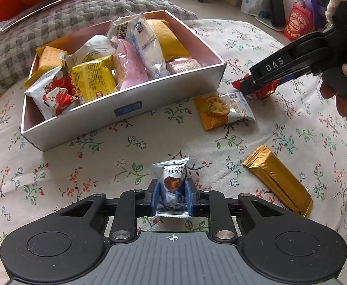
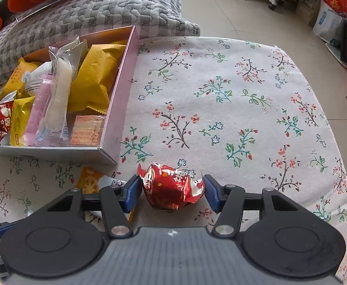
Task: Organize snacks
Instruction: 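Carry the truffle and red candy into the box and open both grippers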
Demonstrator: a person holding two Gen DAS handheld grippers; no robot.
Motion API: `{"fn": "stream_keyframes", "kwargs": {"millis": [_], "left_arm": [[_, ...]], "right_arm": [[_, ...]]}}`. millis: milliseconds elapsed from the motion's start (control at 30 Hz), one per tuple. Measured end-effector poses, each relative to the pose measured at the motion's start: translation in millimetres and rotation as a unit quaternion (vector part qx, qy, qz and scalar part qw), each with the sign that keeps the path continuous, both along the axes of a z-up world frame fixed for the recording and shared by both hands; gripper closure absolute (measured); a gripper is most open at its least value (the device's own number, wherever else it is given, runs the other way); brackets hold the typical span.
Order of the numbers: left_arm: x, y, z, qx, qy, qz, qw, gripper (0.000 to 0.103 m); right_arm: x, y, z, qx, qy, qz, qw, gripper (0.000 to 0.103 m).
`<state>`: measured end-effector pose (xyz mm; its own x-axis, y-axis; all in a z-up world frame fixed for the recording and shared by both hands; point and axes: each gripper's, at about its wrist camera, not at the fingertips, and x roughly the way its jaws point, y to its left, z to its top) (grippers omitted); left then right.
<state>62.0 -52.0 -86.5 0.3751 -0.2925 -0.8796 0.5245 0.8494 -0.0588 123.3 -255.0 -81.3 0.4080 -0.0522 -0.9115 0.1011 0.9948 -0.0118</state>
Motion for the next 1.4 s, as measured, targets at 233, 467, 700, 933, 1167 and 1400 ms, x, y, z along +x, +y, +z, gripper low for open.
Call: {"fn": "stream_keyframes", "kwargs": {"millis": [233,467,700,933,1167,1400], "left_arm": [[-0.7,0.8,2.6,0.0,-0.004,0.002,1.0,0.084],[2.3,6.4,12.9,-0.018,-0.012,0.017,0.9996,0.085],[9.3,21.1,32.4,-0.039,-0.037,0.048,0.9974,0.085],[22.1,29.7,49.1,-0.059,-0.074,0.093,0.9912,0.085],[47.5,50.9,64.1,-0.111,-0.097,0.162,0.9757,0.085],[71.8,59.1,60.5,-0.133,-0.113,0.194,0.9654,0.085]], "right_arm": [[-3.1,0.1,2.8,0.01,-0.003,-0.001,1.0,0.054],[-7.7,-0.4,14.5,0.02,-0.021,-0.004,1.0,0.054],[-9.7,-5.9,26.0,0.022,-0.043,-0.015,0.999,0.054],[-9.7,-2.4,37.0,0.026,-0.09,-0.027,0.995,0.054],[-7.3,17.9,49.4,0.068,-0.13,-0.011,0.989,0.054],[2.3,33.3,42.2,0.113,-0.136,-0.011,0.984,0.054]]}}
